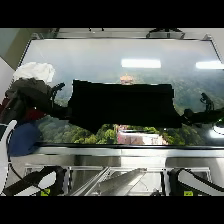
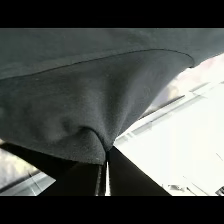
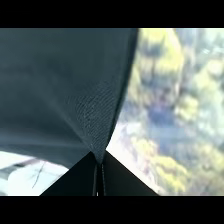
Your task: Fold the shirts.
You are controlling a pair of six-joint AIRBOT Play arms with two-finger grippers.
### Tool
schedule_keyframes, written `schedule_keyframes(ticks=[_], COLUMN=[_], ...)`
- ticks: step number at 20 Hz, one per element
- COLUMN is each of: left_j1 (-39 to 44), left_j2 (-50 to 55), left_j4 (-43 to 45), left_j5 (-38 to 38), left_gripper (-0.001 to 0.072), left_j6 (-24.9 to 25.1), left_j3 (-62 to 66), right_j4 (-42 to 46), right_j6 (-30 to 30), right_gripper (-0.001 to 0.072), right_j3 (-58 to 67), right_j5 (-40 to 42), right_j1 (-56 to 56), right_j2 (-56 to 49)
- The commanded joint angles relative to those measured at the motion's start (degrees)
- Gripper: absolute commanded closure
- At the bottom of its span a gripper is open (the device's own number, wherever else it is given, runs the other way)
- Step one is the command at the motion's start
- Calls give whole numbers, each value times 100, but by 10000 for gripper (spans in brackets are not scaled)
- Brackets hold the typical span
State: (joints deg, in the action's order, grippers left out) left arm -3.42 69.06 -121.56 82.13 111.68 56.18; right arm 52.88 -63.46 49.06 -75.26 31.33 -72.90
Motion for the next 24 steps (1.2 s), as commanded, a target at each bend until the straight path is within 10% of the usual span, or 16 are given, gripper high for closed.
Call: schedule_keyframes(ticks=[1, 18, 19, 21, 23, 24], left_j1=[-44, 275, 297, 343, 409, 411], left_j2=[-284, 4341, 4492, 4706, 4767, 4765], left_j4=[2, 35, 15, 0, 7, 37], left_j5=[-28, -752, -710, -682, -778, -922], left_gripper=[695, 694, 692, 681, 22, 18], left_j6=[50, 184, 184, 184, 162, 162], left_j3=[428, 4942, 5119, 5462, 5729, 5860], right_j4=[-378, -944, -944, -894, -468, -245], right_j6=[87, 525, 605, 710, 708, 603], right_gripper=[694, 692, 670, 386, 331, 160], right_j3=[485, 2264, 2267, 2284, 2509, 2623], right_j5=[-11, 2452, 2446, 2444, 2426, 2448], right_j1=[76, -1329, -1320, -1300, -1244, -1211], right_j2=[37, -2616, -2614, -2566, -2555, -2559])
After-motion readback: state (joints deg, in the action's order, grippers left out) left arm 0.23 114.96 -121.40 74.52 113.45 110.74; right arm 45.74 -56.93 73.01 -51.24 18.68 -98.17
